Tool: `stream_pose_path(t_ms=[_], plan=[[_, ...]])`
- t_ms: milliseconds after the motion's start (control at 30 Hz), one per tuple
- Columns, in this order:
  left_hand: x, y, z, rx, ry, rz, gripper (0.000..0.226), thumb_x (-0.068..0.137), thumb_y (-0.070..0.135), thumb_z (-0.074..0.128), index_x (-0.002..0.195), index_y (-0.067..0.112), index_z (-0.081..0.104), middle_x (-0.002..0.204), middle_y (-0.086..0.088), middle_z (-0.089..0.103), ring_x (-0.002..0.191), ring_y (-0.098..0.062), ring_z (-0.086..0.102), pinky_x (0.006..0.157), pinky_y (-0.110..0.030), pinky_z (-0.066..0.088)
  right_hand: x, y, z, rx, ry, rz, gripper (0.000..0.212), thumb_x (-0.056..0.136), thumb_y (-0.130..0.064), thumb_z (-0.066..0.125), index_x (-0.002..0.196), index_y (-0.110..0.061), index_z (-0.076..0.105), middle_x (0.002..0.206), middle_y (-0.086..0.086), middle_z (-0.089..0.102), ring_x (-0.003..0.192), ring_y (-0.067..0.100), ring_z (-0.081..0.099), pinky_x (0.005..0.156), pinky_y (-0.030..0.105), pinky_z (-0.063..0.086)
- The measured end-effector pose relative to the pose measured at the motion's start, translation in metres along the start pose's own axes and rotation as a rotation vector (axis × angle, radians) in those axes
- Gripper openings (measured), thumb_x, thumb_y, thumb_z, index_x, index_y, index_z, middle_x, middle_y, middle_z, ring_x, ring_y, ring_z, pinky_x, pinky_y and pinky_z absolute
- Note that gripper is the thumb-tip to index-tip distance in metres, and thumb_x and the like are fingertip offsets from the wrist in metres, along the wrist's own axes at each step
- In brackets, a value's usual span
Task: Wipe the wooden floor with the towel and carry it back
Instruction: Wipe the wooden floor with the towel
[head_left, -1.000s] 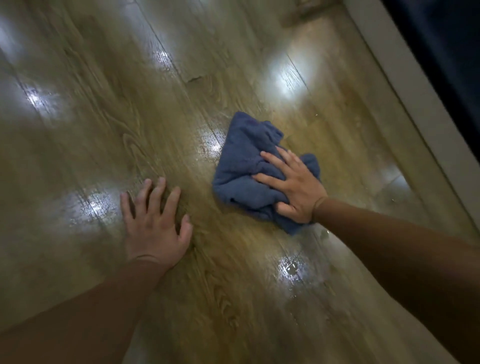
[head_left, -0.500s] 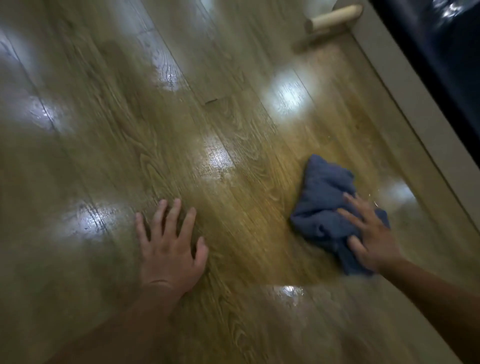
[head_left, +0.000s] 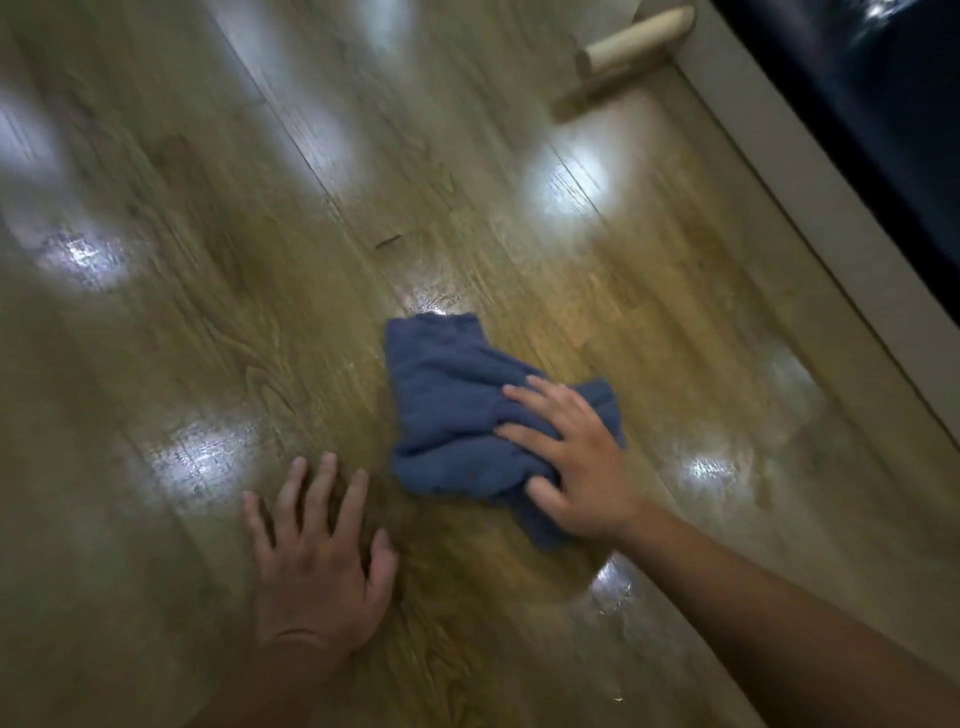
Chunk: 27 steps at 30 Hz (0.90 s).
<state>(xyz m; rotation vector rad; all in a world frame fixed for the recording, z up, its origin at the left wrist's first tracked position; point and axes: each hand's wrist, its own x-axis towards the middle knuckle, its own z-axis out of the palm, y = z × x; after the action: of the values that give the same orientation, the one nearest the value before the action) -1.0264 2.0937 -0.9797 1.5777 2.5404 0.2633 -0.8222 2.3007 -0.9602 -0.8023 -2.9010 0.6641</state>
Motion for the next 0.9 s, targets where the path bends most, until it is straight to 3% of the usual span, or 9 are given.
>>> stream_pose_path(t_ms=[133, 200, 267, 333, 433, 533, 600, 733, 900], plan=[[0.0, 0.002, -0.002, -0.014, -0.031, -0.004, 0.061, 0.08, 0.043, 0.047, 0.128, 0.007, 0.064, 0.143, -0.021, 0.051, 0.137, -0.044, 0.038, 0.111, -0.074, 0.017, -0.023, 0.107, -0.052, -0.014, 0.26, 0.597, 0.066, 0.079, -0.036, 0.04, 0.136, -0.006, 0.057, 0.155, 0.015, 0.04, 0.143, 0.035, 0.038, 0.12, 0.046, 0.027], [0.0, 0.001, -0.001, -0.014, -0.038, -0.005, 0.061, 0.081, 0.042, 0.047, 0.128, 0.008, 0.063, 0.143, -0.02, 0.051, 0.138, -0.043, 0.038, 0.111, -0.075, 0.017, 0.032, 0.123, -0.065, 0.021, 0.479, 1.027, 0.07, 0.086, -0.044, 0.035, 0.148, -0.015, 0.046, 0.162, 0.011, 0.03, 0.148, 0.032, 0.028, 0.123, 0.041, 0.018], [0.001, 0.002, 0.0, -0.016, -0.042, 0.005, 0.06, 0.081, 0.042, 0.047, 0.128, 0.009, 0.062, 0.142, -0.02, 0.052, 0.138, -0.043, 0.038, 0.109, -0.076, 0.018, 0.1, 0.108, -0.062, 0.043, 0.557, 1.339, 0.062, 0.094, -0.049, 0.039, 0.153, -0.03, 0.037, 0.166, 0.005, 0.02, 0.151, 0.033, 0.019, 0.123, 0.046, 0.011], [0.0, 0.001, 0.002, -0.008, -0.002, 0.014, 0.059, 0.08, 0.041, 0.049, 0.129, 0.01, 0.06, 0.142, -0.02, 0.053, 0.137, -0.043, 0.038, 0.108, -0.076, 0.02, 0.158, 0.069, -0.045, 0.02, 0.514, 1.25, 0.059, 0.095, -0.05, 0.043, 0.152, -0.036, 0.037, 0.166, 0.002, 0.018, 0.151, 0.035, 0.017, 0.123, 0.048, 0.009], [-0.002, 0.002, 0.004, -0.009, 0.042, 0.026, 0.058, 0.079, 0.039, 0.051, 0.129, 0.012, 0.056, 0.14, -0.021, 0.054, 0.136, -0.043, 0.04, 0.11, -0.074, 0.019, 0.194, -0.021, 0.004, -0.043, 0.334, 0.695, 0.06, 0.087, -0.049, 0.048, 0.146, -0.036, 0.047, 0.163, 0.001, 0.028, 0.149, 0.035, 0.023, 0.122, 0.049, 0.015], [-0.001, 0.0, 0.007, 0.013, 0.069, 0.024, 0.058, 0.077, 0.039, 0.051, 0.127, 0.01, 0.059, 0.136, -0.024, 0.056, 0.132, -0.044, 0.042, 0.112, -0.072, 0.018, 0.154, -0.095, 0.042, -0.021, 0.135, 0.157, 0.057, 0.079, -0.049, 0.052, 0.132, -0.033, 0.064, 0.154, 0.001, 0.045, 0.144, 0.034, 0.034, 0.12, 0.05, 0.022], [-0.001, 0.001, 0.006, 0.022, 0.066, 0.003, 0.057, 0.077, 0.04, 0.049, 0.122, 0.007, 0.063, 0.128, -0.025, 0.059, 0.127, -0.045, 0.044, 0.109, -0.074, 0.021, 0.104, -0.096, 0.047, 0.04, 0.063, -0.006, 0.053, 0.078, -0.043, 0.054, 0.127, -0.028, 0.068, 0.15, 0.002, 0.051, 0.142, 0.033, 0.039, 0.12, 0.05, 0.023], [0.0, 0.0, 0.005, -0.015, 0.063, 0.016, 0.058, 0.078, 0.04, 0.051, 0.123, 0.007, 0.065, 0.137, -0.023, 0.055, 0.133, -0.045, 0.042, 0.111, -0.074, 0.019, 0.029, -0.004, 0.01, 0.059, 0.164, 0.102, 0.05, 0.074, -0.029, 0.061, 0.121, -0.016, 0.07, 0.143, 0.008, 0.057, 0.133, 0.034, 0.05, 0.111, 0.054, 0.037], [0.0, 0.002, 0.0, -0.016, -0.011, 0.002, 0.06, 0.08, 0.041, 0.05, 0.129, 0.01, 0.063, 0.144, -0.019, 0.051, 0.139, -0.043, 0.038, 0.11, -0.075, 0.019, 0.086, 0.089, -0.042, 0.014, 0.456, 0.791, 0.066, 0.078, -0.045, 0.041, 0.137, -0.021, 0.058, 0.154, 0.007, 0.044, 0.143, 0.029, 0.038, 0.12, 0.043, 0.028]])
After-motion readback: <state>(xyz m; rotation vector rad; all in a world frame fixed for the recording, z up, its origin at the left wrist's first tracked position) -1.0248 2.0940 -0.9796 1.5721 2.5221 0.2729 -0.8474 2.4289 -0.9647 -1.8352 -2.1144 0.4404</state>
